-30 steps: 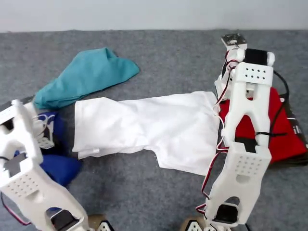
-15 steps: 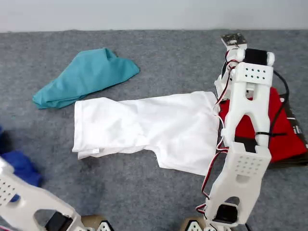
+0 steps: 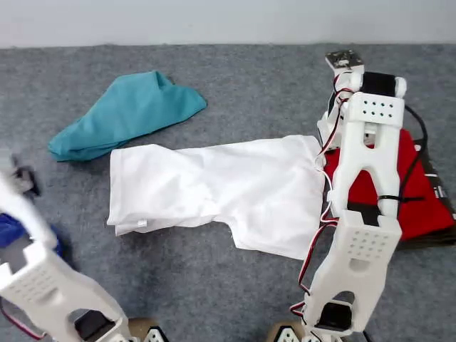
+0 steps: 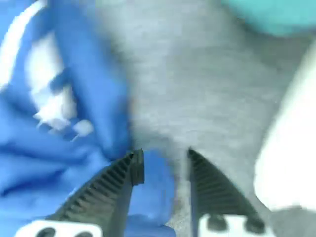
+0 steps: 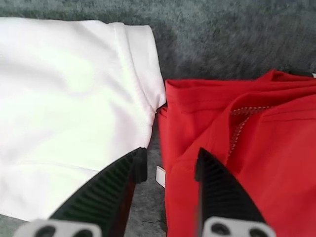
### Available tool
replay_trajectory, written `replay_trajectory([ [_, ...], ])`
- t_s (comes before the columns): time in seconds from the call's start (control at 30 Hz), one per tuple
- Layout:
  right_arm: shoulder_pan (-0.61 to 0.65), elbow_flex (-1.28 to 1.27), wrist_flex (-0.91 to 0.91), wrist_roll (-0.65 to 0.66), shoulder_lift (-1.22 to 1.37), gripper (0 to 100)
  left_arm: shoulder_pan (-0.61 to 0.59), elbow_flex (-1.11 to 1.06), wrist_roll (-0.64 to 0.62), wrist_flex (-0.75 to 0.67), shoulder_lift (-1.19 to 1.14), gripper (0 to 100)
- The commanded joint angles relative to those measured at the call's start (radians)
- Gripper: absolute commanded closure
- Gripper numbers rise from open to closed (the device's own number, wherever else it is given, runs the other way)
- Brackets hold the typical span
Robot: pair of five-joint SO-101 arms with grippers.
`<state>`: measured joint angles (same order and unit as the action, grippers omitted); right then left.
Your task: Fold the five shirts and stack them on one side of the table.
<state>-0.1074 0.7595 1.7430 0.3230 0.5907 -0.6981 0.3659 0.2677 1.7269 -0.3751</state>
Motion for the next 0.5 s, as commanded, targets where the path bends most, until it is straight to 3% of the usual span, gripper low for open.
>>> replay_trajectory([
  [0.0,0.002,0.035,0.021,0.023,-0.073,88.7,0.123,-0.045,0.08,0.029,0.083,82],
  [0.47,-0.002,0.035,0.024,0.021,-0.071,84.6,0.402,-0.481,0.114,0.026,0.091,82],
])
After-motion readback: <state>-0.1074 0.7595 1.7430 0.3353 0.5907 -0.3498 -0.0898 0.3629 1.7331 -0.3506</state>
